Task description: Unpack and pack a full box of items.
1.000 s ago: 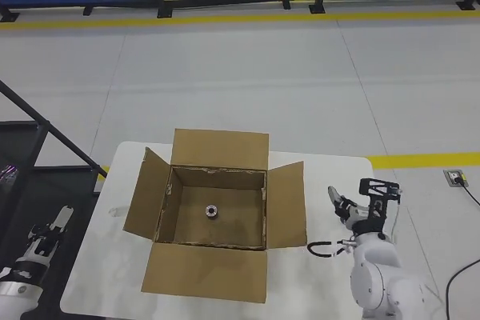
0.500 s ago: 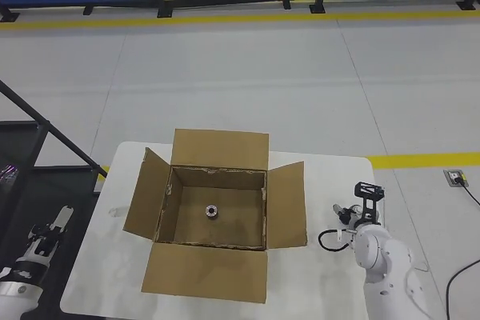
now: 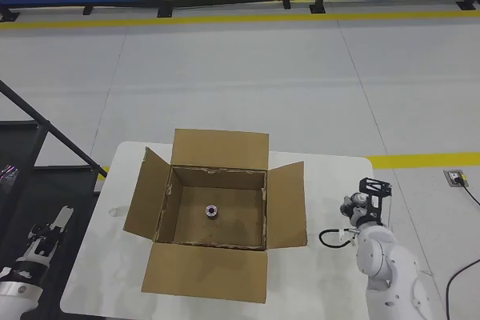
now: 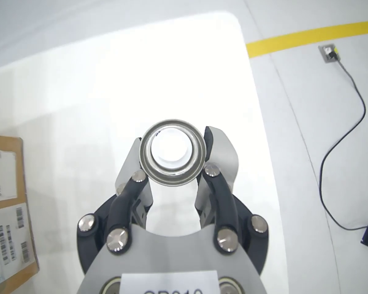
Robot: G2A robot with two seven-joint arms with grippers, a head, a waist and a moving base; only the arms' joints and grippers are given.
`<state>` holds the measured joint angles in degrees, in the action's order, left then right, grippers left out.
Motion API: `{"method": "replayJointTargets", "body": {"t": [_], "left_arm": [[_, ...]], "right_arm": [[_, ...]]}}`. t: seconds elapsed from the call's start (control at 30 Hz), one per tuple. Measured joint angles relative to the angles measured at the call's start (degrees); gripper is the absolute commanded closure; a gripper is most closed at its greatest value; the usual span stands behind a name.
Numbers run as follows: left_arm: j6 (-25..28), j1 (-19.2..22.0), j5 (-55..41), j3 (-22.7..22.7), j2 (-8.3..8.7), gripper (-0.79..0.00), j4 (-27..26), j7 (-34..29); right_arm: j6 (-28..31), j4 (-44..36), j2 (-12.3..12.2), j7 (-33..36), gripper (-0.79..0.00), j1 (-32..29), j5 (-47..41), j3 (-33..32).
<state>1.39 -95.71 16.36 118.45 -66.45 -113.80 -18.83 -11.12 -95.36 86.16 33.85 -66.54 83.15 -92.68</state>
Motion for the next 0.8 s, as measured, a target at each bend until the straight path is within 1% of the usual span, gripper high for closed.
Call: {"method": "replayJointTargets", "body": {"t": [0.1,0.13,0.23,0.33,0.4,0.5,0.53,0.6,0.67,0.73,0.8], "left_arm": [[0.0,0.0,0.0,0.0,0.00,-0.785,0.0,0.0],[0.0,0.0,0.0,0.0,0.00,-0.785,0.0,0.0],[0.0,0.0,0.0,0.0,0.00,-0.785,0.0,0.0],[0.0,0.0,0.0,0.0,0.00,-0.785,0.0,0.0],[0.0,0.0,0.0,0.0,0.00,-0.785,0.0,0.0],[0.0,0.0,0.0,0.0,0.00,-0.785,0.0,0.0],[0.0,0.0,0.0,0.0,0.00,-0.785,0.0,0.0],[0.0,0.0,0.0,0.0,0.00,-0.785,0.0,0.0],[0.0,0.0,0.0,0.0,0.00,-0.785,0.0,0.0],[0.0,0.0,0.0,0.0,0.00,-0.785,0.0,0.0],[0.0,0.0,0.0,0.0,0.00,-0.785,0.0,0.0]], "right_arm": [[-1.7,-9.5,0.3,-4.4,0.000,-3.8,1.3,3.4],[-1.5,-13.6,0.4,-5.9,0.000,-5.3,1.7,4.9],[0.3,-22.3,0.6,-9.2,0.000,-8.5,2.7,9.6],[3.6,-27.4,0.7,-11.8,0.000,-9.8,3.9,15.4],[5.8,-28.1,0.7,-12.3,0.000,-9.6,4.1,18.9],[10.2,-25.8,1.0,-10.3,0.000,-7.5,3.7,24.8],[11.7,-23.8,1.1,-8.7,0.000,-6.0,3.6,27.0],[12.9,-19.7,1.5,-6.2,0.000,-3.2,4.0,30.1],[12.7,-13.3,2.1,-3.1,0.000,0.7,4.7,33.6],[11.1,-6.4,2.9,-0.9,0.000,4.9,5.2,36.6],[9.5,-0.8,3.7,-0.4,0.000,8.1,4.4,38.5]]}}
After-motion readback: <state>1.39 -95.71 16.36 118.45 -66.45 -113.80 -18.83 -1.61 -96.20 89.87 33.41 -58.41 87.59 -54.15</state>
